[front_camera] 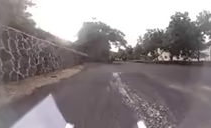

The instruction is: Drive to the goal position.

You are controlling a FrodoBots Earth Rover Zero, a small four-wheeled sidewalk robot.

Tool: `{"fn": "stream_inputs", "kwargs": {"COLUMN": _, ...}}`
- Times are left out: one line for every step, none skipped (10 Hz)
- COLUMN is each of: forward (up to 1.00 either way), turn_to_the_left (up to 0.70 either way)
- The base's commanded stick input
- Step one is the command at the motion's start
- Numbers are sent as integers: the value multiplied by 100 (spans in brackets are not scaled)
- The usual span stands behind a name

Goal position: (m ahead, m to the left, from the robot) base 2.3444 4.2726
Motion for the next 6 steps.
{"fn": "stream_inputs", "kwargs": {"forward": 45, "turn_to_the_left": -27}}
{"fn": "stream_inputs", "kwargs": {"forward": 45, "turn_to_the_left": -27}}
{"fn": "stream_inputs", "kwargs": {"forward": 45, "turn_to_the_left": -27}}
{"fn": "stream_inputs", "kwargs": {"forward": 45, "turn_to_the_left": -27}}
{"fn": "stream_inputs", "kwargs": {"forward": 45, "turn_to_the_left": -27}}
{"fn": "stream_inputs", "kwargs": {"forward": 45, "turn_to_the_left": -27}}
